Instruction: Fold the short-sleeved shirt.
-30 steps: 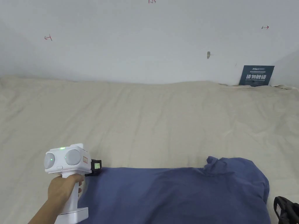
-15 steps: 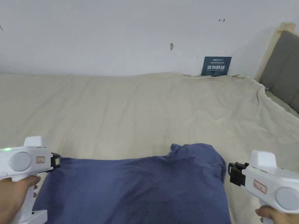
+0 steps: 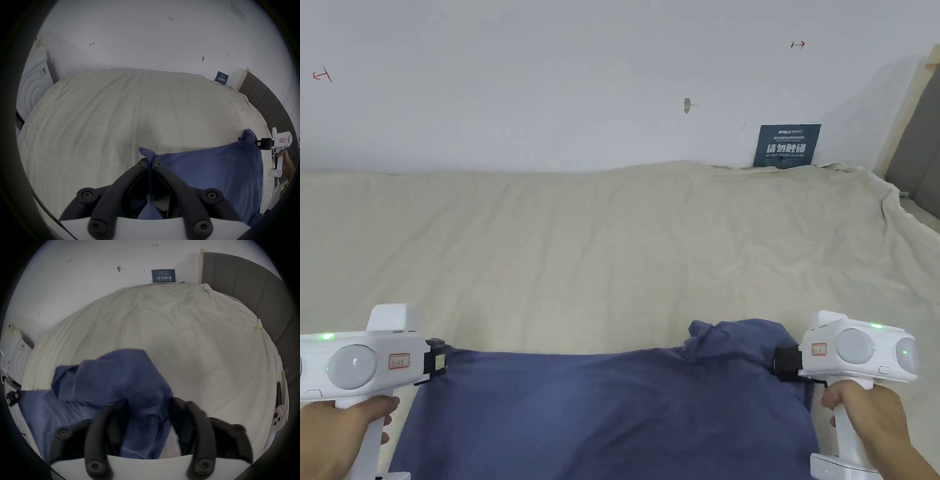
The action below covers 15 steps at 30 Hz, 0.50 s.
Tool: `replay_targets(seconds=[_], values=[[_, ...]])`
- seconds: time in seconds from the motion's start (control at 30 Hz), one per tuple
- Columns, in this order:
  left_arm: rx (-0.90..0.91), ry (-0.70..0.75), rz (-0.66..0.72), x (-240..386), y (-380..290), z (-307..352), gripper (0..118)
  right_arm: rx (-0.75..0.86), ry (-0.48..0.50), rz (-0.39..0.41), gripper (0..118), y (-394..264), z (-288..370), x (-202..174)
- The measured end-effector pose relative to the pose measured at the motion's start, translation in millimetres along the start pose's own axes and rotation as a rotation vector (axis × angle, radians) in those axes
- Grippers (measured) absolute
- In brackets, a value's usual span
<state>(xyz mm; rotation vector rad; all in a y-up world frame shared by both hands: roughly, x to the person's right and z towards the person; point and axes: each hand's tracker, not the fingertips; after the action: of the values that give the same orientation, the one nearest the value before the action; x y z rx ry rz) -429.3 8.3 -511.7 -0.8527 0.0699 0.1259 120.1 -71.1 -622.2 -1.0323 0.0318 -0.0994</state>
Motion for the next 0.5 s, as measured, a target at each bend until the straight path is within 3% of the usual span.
replay_targets(seconds=[0.03, 0.07, 0.1, 0.17, 0.5], values=[[-0.001, 0.001, 0.004, -3, -1, -4, 1, 0.011, -0.008, 0.018, 31, -4, 0, -1], [-0.002, 0.001, 0.008, -4, -3, -5, 1, 0.043, -0.026, 0.029, 8, -8, 2, -3], [-0.005, 0.001, 0.014, -6, -4, -4, 1, 0.058, -0.016, 0.036, 4, -10, 5, -2], [-0.006, 0.001, 0.020, -8, -8, -4, 1, 0.076, 0.007, 0.041, 4, -14, 12, -3], [0.098, 0.019, 0.092, -18, -7, 61, 1, 0.414, 0.014, 0.244, 4, -25, 149, -17]])
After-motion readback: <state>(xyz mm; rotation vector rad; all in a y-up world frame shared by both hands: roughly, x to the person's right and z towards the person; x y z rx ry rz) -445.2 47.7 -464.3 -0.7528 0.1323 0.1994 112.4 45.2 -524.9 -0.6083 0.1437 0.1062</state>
